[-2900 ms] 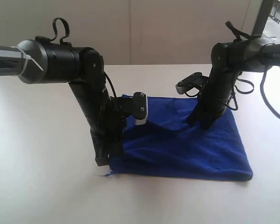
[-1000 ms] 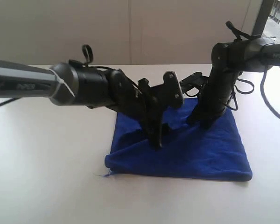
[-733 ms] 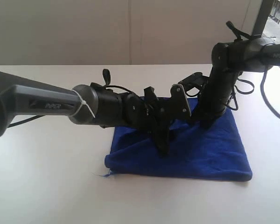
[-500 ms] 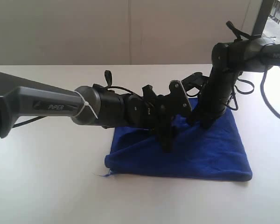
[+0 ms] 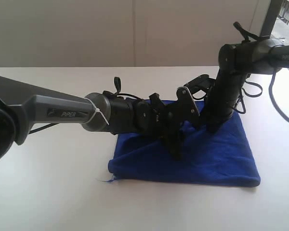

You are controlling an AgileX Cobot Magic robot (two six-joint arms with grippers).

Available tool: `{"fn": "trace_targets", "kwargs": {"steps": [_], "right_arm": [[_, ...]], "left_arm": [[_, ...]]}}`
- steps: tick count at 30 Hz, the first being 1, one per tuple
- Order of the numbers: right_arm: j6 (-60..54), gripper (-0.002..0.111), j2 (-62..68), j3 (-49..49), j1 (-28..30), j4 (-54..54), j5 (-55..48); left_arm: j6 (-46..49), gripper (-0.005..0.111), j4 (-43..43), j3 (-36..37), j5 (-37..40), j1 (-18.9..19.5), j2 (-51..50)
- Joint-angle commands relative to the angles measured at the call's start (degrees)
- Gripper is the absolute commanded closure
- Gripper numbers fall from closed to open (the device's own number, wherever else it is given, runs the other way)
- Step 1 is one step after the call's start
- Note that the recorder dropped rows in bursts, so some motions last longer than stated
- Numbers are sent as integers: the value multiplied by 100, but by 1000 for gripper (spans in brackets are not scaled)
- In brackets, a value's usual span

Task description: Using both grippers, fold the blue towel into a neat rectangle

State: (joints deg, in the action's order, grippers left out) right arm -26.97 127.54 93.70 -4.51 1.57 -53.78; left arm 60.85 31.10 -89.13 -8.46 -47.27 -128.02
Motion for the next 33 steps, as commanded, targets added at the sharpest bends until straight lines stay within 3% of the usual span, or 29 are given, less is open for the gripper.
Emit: {"fn": "trace_targets", "kwargs": {"steps": [1,6,10,11,12,19,26,30,33], "right_arm": [[41,108,215,-47,-9,285,269],[41,108,215,-47,-9,285,269],[41,108,215,-47,-9,285,269],[41,108,215,-47,-9,285,269],[41,108,215,-47,-9,285,269],[16,108,215,-47,-9,285,289],[16,108,215,-47,-9,285,289],[16,108,215,-47,-9,285,289],[16,108,215,-47,-9,285,289]], "left_arm": [[-93,65,99,-29,6,-32,-10],[-93,68,99,-29,-10,-32,-56],[-93,90,99,-29,-137,-32,-56],[-93,103,99,-29,-164,-32,-56],[-93,107,99,-29,-211,-32,-56],[-93,106,99,-29,-200,-32,74],[-93,62,99,-29,-96,-32,74],[-105,62,99,-29,-395,-32,63],[-106,74,99,-29,-492,-32,63]]}}
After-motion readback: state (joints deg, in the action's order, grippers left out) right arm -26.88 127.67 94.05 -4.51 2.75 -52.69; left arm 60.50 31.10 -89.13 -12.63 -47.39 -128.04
